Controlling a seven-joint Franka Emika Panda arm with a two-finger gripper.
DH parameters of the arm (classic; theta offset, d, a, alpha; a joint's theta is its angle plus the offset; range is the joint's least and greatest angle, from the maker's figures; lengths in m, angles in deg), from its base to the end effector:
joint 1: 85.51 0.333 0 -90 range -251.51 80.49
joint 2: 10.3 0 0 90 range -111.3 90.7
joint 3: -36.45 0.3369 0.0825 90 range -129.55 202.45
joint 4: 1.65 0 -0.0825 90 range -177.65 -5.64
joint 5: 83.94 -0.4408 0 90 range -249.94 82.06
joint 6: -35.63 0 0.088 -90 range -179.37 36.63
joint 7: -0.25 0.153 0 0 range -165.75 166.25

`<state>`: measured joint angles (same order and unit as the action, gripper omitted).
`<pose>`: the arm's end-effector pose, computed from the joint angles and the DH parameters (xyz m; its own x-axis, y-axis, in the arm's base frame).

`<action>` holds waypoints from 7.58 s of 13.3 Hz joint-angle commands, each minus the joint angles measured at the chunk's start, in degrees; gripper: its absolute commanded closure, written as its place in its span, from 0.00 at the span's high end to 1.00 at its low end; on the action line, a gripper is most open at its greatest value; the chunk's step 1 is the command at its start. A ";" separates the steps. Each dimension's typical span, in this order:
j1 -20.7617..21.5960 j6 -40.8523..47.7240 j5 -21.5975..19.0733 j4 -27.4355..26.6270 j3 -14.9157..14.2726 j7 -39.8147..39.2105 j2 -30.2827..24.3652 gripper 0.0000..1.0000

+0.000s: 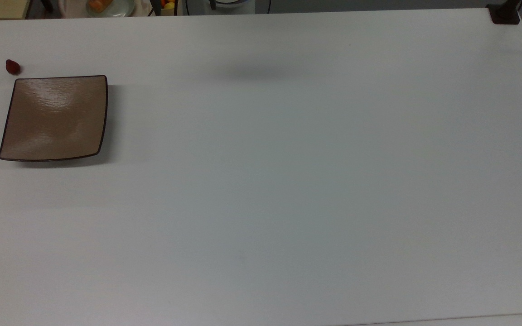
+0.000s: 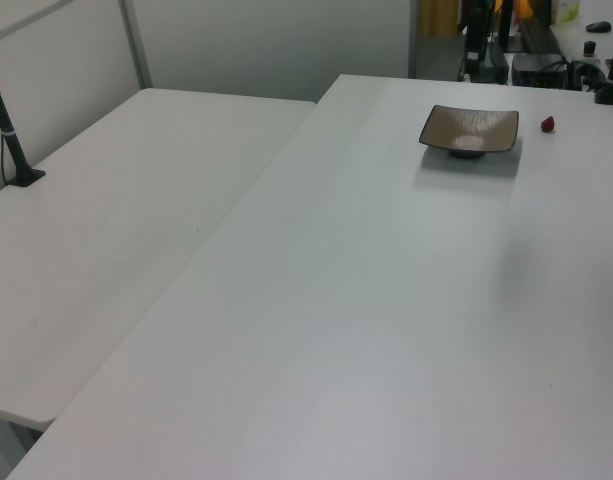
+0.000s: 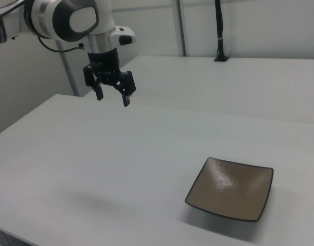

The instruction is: Strawberries on a ceramic plate

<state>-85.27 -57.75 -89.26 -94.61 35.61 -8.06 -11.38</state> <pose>0.6115 0.0072 0.5894 0.9910 0.1281 0.0391 0.1311 -0.9874 -0.0882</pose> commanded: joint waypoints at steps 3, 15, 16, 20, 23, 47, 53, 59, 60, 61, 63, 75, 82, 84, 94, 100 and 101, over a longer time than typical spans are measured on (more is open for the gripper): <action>0.37 -2.60 1.71 -0.90 0.05 1.02 -0.24 1.00; -0.85 -2.07 1.10 -0.99 -0.66 -13.80 0.02 1.00; -1.73 -1.64 1.10 -1.07 -0.66 -20.01 -0.07 1.00; -3.23 -1.63 1.36 -1.78 -1.53 -28.50 -0.16 1.00; -3.49 -0.59 1.45 -1.78 -4.60 -36.05 -0.33 1.00; -11.40 -24.30 6.99 -15.05 -22.36 -70.59 10.82 1.00; -15.79 -35.01 6.99 -15.31 -22.45 -83.69 17.24 1.00; -18.96 -41.08 6.99 -15.58 -22.72 -94.85 20.23 1.00; -19.05 -42.40 6.99 -15.66 -22.80 -95.83 20.93 1.00; -19.14 -42.59 6.99 -16.01 -22.89 -96.10 21.20 1.00; -19.31 -44.34 6.99 -16.98 -22.89 -97.15 21.64 0.98; -20.46 -46.19 6.64 -18.04 -23.42 -99.70 22.87 0.71; -20.37 -50.32 4.70 -18.04 -23.33 -98.82 24.01 0.71; -20.37 -50.24 4.70 -18.04 -23.33 -98.82 24.01 0.60; -19.93 -49.71 1.46 -18.74 -23.24 -98.74 24.01 0.55; -19.84 -49.10 1.10 -18.57 -23.24 -98.91 23.93 0.05; -19.84 -47.18 1.10 -18.13 -23.24 -98.83 23.75 0.01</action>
<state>-105.67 -106.61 -87.12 -112.18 12.70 -106.47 13.18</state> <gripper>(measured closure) 0.683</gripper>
